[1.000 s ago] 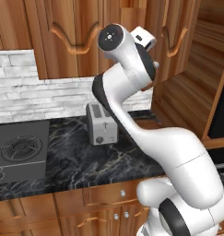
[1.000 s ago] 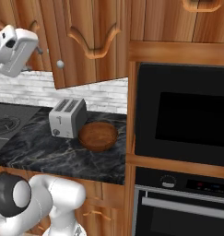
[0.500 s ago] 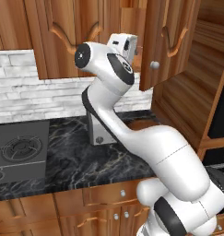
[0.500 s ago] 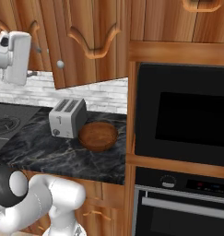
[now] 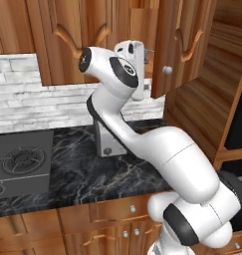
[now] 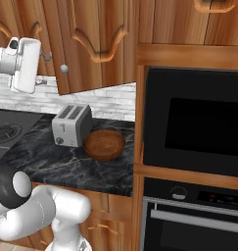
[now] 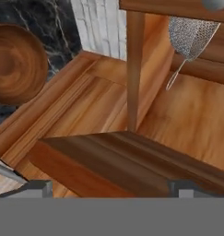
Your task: Open the cabinet and setup a tea strainer by placing it in the bowl upright.
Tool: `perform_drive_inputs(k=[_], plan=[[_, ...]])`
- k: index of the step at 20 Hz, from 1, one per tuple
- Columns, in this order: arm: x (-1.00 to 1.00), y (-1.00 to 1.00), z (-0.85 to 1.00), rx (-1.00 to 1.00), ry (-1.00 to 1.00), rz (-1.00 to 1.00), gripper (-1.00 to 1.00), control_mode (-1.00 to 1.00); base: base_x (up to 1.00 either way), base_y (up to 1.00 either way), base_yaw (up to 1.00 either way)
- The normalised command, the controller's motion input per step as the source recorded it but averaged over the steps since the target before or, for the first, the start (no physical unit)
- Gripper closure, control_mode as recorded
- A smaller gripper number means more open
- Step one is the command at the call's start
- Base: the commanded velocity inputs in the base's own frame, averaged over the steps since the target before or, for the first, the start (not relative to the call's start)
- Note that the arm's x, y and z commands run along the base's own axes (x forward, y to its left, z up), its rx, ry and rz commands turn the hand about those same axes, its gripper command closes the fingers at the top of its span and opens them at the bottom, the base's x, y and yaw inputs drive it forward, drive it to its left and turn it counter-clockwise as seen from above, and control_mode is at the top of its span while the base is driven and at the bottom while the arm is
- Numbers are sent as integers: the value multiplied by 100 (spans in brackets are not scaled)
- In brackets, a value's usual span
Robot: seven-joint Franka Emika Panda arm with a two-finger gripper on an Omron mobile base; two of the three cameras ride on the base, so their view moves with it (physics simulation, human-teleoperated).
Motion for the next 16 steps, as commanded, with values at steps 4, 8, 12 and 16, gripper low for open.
perform_drive_inputs(k=[4, 8, 12, 16], plan=[[7, -1, 0, -21, 14, -2, -100, -100, 0, 0, 0], [0, -22, 0, -20, 7, -6, -100, -100, 0, 0, 0], [0, -47, 0, -16, 3, -12, -100, -100, 0, 0, 0], [0, -44, 0, -9, 0, -12, -100, -100, 0, 0, 0]])
